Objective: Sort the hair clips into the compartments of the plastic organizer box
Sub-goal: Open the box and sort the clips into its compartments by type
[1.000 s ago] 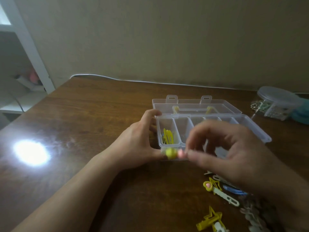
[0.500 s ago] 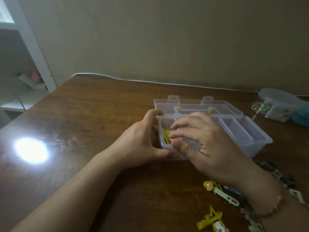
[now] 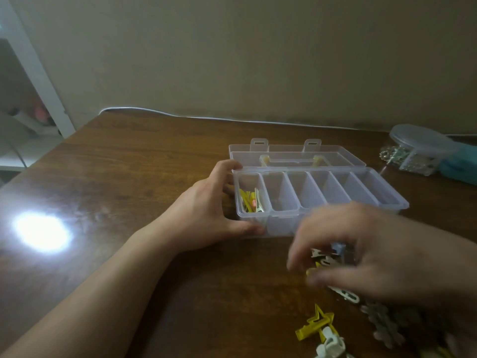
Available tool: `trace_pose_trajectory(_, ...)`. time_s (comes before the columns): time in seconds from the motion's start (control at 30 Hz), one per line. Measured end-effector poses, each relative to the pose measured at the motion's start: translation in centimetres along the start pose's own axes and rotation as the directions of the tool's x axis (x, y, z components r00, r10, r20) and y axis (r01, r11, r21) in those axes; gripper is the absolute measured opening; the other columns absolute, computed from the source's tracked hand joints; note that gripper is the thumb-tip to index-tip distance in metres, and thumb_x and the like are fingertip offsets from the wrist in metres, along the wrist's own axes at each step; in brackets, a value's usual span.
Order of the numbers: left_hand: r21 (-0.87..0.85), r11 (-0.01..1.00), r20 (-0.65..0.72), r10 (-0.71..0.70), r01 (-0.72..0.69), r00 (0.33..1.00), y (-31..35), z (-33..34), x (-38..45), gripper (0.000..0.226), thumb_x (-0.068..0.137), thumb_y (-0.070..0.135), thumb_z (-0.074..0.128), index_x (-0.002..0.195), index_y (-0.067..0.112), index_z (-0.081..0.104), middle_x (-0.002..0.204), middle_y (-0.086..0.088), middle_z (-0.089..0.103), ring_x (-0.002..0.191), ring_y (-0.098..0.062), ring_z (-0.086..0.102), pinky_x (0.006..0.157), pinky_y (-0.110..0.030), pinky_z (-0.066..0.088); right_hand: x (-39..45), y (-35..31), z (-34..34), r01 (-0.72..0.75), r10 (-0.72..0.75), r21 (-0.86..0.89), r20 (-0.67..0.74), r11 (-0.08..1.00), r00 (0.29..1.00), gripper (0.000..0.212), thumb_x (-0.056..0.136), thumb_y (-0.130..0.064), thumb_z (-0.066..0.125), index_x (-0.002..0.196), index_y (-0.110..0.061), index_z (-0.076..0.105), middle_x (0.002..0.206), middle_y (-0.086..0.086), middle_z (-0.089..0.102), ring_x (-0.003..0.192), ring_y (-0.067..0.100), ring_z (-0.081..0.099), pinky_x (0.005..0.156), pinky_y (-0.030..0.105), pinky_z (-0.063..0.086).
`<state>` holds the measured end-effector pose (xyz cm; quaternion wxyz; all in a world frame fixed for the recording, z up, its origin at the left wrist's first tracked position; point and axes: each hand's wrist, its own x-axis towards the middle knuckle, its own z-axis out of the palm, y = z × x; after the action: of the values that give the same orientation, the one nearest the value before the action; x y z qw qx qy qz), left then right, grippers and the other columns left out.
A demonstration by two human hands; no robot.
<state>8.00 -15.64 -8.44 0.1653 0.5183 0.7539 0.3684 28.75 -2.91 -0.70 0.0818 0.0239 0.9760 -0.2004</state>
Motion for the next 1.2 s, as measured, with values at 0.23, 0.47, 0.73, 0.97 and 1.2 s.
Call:
trace_pose_trajectory(0.23, 0.004, 1.000, 0.014, -0.026, 0.026, 1.000, 0.2, -0.1, -0.1, 0.107, 0.055, 0.064, 0.082, 0.141, 0.045, 0.022, 0.140, 0.012, 0.054, 0.122, -0.006, 0.056, 0.101, -0.039, 0.053, -0.2, -1.2, 1.0, 0.004, 0.055, -0.121, 0.485, 0.993, 0.873, 0.040, 0.088, -0.050, 0.062, 0.123, -0.056, 0.045, 0.107, -0.020, 0.055, 0.098, -0.002, 0.054, 0.086, 0.028, 0.051)
trace_pose_trajectory(0.47, 0.012, 0.999, 0.021, -0.044, 0.044, 0.999, 0.3, -0.1, 0.0, 0.110, 0.051, 0.069, 0.078, 0.141, 0.045, 0.021, 0.141, 0.012, 0.053, 0.122, -0.006, 0.056, 0.102, -0.040, 0.052, 0.9, -2.0, 1.9, -0.015, 0.056, -0.105, 0.400, 0.994, 0.915, 0.036, 0.086, -0.045, 0.066, 0.119, -0.044, 0.051, 0.111, -0.021, 0.047, 0.096, -0.005, 0.043, 0.087, 0.026, 0.047)
trace_pose_trajectory(0.73, 0.012, 1.000, 0.003, -0.029, 0.029, 1.000, 0.1, 0.0, 0.0, 0.108, 0.054, 0.066, 0.083, 0.140, 0.046, 0.022, 0.139, 0.012, 0.055, 0.121, -0.005, 0.057, 0.101, -0.040, 0.053, 0.7, -1.2, 1.5, -0.163, 0.154, 0.038, 0.170, 0.986, 0.973, 0.065, 0.055, -0.086, 0.054, 0.096, -0.036, 0.065, 0.092, -0.016, 0.060, 0.084, 0.002, 0.058, 0.072, 0.031, 0.056)
trace_pose_trajectory(0.97, 0.008, 1.000, 0.002, -0.001, 0.001, 1.000, -0.1, 0.1, 0.0, 0.106, 0.057, 0.064, 0.083, 0.141, 0.044, 0.023, 0.139, 0.011, 0.055, 0.119, -0.005, 0.058, 0.099, -0.036, 0.054, 0.8, 0.0, 1.5, 0.078, 0.052, 0.203, -0.565, 0.976, 0.823, 0.015, 0.072, -0.044, 0.070, 0.078, -0.031, 0.071, 0.076, -0.015, 0.070, 0.072, 0.002, 0.067, 0.059, 0.017, 0.055)
trace_pose_trajectory(1.2, 0.015, 0.999, -0.014, 0.028, -0.028, 1.000, 0.0, 0.1, -0.1, 0.103, 0.057, 0.065, 0.081, 0.140, 0.039, 0.025, 0.137, 0.012, 0.055, 0.119, 0.000, 0.055, 0.097, -0.035, 0.054, 4.3, 0.7, 3.3, -0.107, 0.072, -0.027, -0.571, 0.994, 0.818, 0.042, 0.090, -0.055, 0.045, 0.122, -0.035, 0.063, 0.131, -0.010, 0.061, 0.126, 0.001, 0.048, 0.105, 0.034, 0.040)
